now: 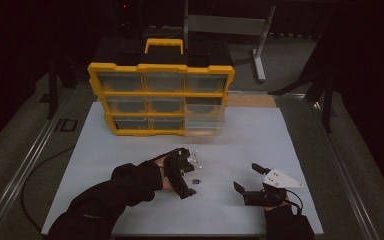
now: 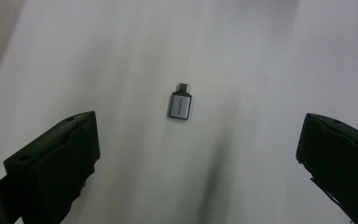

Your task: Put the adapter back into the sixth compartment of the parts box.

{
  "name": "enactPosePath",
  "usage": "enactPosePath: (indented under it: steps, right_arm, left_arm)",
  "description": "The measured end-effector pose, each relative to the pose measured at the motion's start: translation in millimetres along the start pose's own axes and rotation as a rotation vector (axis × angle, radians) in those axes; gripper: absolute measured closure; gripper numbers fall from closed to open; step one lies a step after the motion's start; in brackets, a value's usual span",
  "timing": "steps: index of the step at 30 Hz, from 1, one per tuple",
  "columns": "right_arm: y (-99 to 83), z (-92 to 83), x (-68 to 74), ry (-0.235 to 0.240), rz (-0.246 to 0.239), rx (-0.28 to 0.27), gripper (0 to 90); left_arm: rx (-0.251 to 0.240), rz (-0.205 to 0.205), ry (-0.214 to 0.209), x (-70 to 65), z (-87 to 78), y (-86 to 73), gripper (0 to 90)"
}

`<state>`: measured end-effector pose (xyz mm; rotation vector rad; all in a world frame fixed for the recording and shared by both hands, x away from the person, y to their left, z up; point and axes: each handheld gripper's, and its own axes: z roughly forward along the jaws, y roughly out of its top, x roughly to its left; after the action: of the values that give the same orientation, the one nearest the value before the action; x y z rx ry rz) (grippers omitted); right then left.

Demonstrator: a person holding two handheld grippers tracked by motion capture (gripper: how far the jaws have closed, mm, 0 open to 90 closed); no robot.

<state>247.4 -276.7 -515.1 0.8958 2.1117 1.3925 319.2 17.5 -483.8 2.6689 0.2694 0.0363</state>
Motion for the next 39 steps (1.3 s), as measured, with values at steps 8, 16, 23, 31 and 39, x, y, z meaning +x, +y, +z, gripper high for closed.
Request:
enactPosePath:
  steps: [8,16,23,31,39]
  right_arm:
    - [-0.3,0.2,0.0,-0.001,0.006,0.0,8.4]
    - [-0.6,0.1,-0.5,-0.002,0.008,0.001,8.4]
    - [-0.6,0.2,-0.5,-0.001,0.008,0.002,8.4]
    - [-0.6,-0.3,-0.9,-0.001,0.009,0.001,8.4]
    - [-0.8,-0.3,-1.3,-0.003,0.008,0.001,8.4]
  left_arm:
    - [0.036,0.015,-0.022,1.9,11.3,1.6,1.8]
    - [0.07,0.02,-0.03,5.7,20.4,4.5,8.3]
    - [0.084,0.047,-0.028,6.4,25.9,6.8,19.1]
    - [0.109,0.076,-0.012,4.3,31.4,10.9,29.6]
    - [0.146,0.084,0.008,5.9,35.0,14.4,42.9]
